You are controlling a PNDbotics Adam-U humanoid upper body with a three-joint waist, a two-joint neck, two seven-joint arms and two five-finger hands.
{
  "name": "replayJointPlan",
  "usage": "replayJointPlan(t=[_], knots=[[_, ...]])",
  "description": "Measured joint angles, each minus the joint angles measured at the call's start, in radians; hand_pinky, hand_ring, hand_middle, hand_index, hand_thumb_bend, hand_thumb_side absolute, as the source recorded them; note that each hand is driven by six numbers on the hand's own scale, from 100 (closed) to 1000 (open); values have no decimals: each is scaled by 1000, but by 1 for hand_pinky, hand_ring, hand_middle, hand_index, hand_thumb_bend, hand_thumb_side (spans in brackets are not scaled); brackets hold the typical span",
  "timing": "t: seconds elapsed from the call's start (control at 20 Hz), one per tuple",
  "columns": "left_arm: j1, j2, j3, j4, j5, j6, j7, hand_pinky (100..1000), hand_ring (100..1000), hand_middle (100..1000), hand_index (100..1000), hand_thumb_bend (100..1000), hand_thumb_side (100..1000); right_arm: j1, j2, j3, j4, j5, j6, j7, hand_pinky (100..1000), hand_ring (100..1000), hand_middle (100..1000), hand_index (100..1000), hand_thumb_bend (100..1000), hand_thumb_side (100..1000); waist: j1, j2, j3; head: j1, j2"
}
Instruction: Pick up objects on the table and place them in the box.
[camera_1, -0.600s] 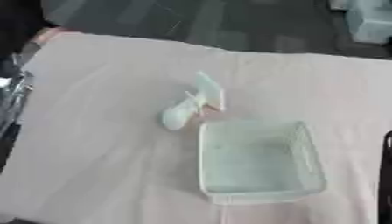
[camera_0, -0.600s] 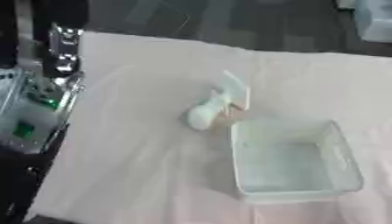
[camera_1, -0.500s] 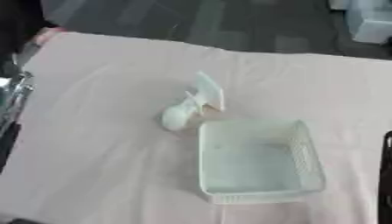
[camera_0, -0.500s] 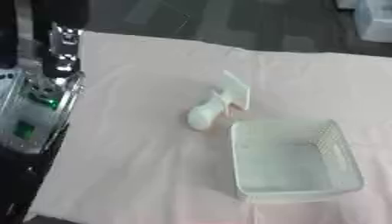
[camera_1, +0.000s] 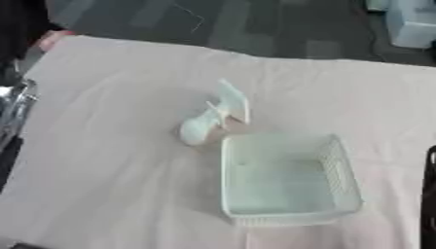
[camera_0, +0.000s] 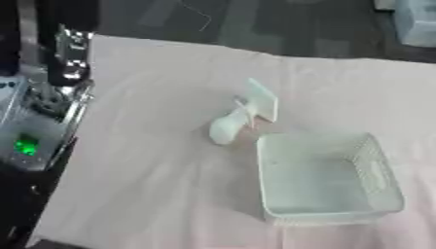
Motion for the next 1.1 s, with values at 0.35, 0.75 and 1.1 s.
replayJointPlan(t=[0.35, 0.75, 1.1], knots=[[-11, 32, -18, 0, -11, 22, -42, 835, 662, 804, 851, 214, 821, 0, 0, -6, -3, 2, 9, -13, 595, 564, 585, 661, 100, 1000, 7, 0, -15, -33, 0], [-82, 192, -55, 0, -64, 109, -175, 740, 644, 795, 862, 132, 829, 0, 1, 7, -14, 6, 23, -16, 595, 566, 586, 663, 100, 1000, 25, -4, -35, -4, 0], [-164, 295, -103, 0, -136, 237, -399, 745, 686, 825, 892, 100, 897, -1, 8, 21, -14, -6, 30, -2, 595, 566, 587, 663, 100, 1000, 40, -4, -57, 20, 0]])
